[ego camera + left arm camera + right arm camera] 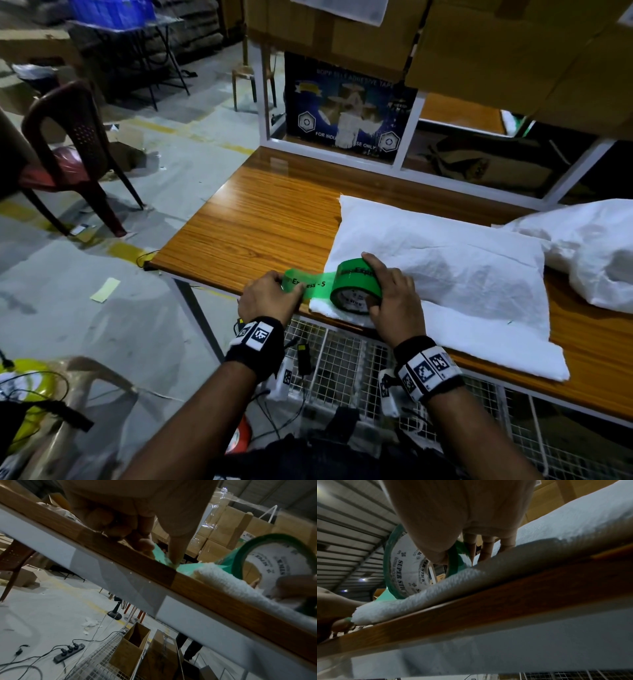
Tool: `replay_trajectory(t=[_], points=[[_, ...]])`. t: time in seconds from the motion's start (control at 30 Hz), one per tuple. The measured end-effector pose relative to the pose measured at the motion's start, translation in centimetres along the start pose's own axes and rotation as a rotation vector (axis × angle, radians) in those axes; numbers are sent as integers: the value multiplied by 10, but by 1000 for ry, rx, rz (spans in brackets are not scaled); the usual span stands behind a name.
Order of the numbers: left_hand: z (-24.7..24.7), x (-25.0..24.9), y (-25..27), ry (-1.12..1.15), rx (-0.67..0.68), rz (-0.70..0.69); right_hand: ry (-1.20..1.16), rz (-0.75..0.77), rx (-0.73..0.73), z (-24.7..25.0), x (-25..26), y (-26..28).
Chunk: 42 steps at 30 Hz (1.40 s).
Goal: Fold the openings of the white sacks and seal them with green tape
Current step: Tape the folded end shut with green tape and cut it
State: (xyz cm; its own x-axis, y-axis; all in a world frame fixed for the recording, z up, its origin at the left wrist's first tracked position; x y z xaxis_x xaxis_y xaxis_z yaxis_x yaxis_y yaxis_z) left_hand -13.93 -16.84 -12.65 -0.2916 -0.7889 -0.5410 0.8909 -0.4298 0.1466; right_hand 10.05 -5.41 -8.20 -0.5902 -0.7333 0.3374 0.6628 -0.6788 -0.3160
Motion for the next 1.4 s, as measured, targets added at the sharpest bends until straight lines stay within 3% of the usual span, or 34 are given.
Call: replay_trajectory(t=[0.17,0.37,0.47,0.5,0.57,0.63,0.67,0.73,0.8,0.93,1.07,1.3,1.4], points=[[-2,-8,6,-139,-77,-30,35,-4,25,1,6,-3],[0,-8,19,-108,-127,-19,63,2,34,2,7,-2],[14,-8,30,56,-224,-9,58,-5,32,2,7,-1],[22,-11,35,113,-287,-64,52,-8,29,2,7,-1],[24,-28,54,135,-320,-336,35,-8,24,2,7,-1],[5,-45,81,60,-211,-644,9,-10,19,3,6,-1],[-9,-48,91,3,-125,-730,-6,-10,19,2,7,-1],[-35,-43,95,-92,66,-744,-50,-8,15,1,8,0],[-49,-37,90,-172,168,-710,-95,-5,-2,1,8,0],[-53,-32,89,-297,183,-720,-274,-25,-87,-6,4,-1],[-55,-31,91,-388,180,-690,-534,-226,-215,-19,-15,8],[-67,-26,88,-567,173,-775,-430,-155,-220,-1,-15,-1],[-67,-26,89,-580,180,-773,-301,-166,-311,33,-40,7]])
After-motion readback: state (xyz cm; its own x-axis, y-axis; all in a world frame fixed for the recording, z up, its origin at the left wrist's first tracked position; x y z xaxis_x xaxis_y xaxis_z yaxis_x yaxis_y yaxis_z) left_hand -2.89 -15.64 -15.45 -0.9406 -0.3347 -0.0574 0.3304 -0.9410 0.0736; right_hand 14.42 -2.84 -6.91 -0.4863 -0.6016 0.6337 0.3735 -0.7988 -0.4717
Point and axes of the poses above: each hand's wrist, its own y-axis away from the middle knuckle, its own z-axis out of the back of the hand, x = y × z, the point moved 9 cm from there along -y, towards the middle knuckle, and after that the axes turned 12 degrees about z, right-handed, at the moved point
